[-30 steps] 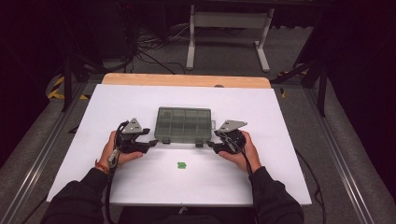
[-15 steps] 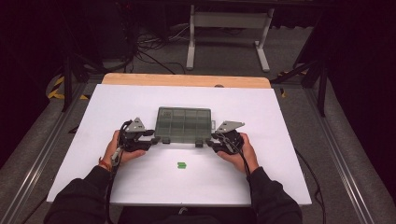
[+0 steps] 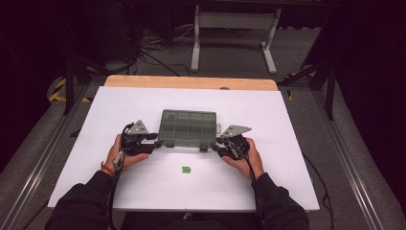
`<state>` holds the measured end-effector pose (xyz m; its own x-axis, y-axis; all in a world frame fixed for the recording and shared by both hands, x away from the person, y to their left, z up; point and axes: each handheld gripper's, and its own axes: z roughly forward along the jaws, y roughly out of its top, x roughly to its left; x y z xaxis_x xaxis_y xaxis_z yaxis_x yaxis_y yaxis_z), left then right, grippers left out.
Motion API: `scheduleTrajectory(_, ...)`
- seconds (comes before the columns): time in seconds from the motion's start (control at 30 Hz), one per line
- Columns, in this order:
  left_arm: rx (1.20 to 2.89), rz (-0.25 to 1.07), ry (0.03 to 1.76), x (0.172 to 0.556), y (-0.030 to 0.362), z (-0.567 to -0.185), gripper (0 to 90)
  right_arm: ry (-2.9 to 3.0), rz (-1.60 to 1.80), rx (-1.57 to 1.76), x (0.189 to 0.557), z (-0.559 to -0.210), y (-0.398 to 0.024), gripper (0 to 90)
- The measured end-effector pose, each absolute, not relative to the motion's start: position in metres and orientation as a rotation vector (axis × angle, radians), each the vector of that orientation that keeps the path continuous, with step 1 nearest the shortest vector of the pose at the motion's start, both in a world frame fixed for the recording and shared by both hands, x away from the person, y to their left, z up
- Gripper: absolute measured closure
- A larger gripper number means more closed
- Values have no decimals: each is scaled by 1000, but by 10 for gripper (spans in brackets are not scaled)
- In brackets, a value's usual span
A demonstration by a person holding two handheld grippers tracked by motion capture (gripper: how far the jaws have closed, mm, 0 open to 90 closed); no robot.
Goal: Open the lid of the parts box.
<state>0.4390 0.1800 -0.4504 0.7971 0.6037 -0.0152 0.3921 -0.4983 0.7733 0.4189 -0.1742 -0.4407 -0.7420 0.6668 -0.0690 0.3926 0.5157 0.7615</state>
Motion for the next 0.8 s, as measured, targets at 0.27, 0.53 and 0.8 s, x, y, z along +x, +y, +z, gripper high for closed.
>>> scheduleTrajectory(0.27, 2161, 309, 747, 440, 177, -453, 528, 2399, 1119, 896, 422, -444, -176, 590)
scheduleTrajectory(0.53, 2146, 327, 738, 437, 179, -449, 596, 2377, 1120, 883, 419, -443, -176, 634)
scheduleTrajectory(0.8, 2127, 377, 717, 434, 185, -440, 611, 2327, 1133, 837, 415, -436, -176, 664)
